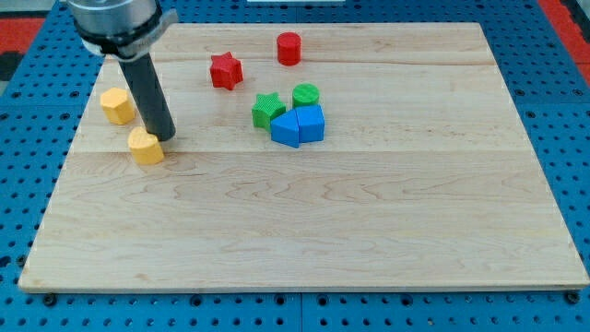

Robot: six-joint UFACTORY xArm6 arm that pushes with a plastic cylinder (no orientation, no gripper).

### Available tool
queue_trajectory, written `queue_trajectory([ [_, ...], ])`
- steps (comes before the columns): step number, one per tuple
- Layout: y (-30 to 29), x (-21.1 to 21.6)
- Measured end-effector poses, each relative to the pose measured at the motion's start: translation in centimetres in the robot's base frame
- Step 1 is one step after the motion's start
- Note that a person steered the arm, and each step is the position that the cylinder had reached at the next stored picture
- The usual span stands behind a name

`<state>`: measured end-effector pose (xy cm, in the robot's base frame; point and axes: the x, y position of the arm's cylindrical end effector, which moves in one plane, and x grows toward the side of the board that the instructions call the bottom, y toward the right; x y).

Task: Move the yellow heart closer to the center

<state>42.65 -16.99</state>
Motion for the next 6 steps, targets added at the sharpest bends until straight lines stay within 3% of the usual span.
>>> queue_trajectory([
  [4,-6.9,-0.9],
  [5,-8.6,0.7],
  [6,-6.6,2.9],
])
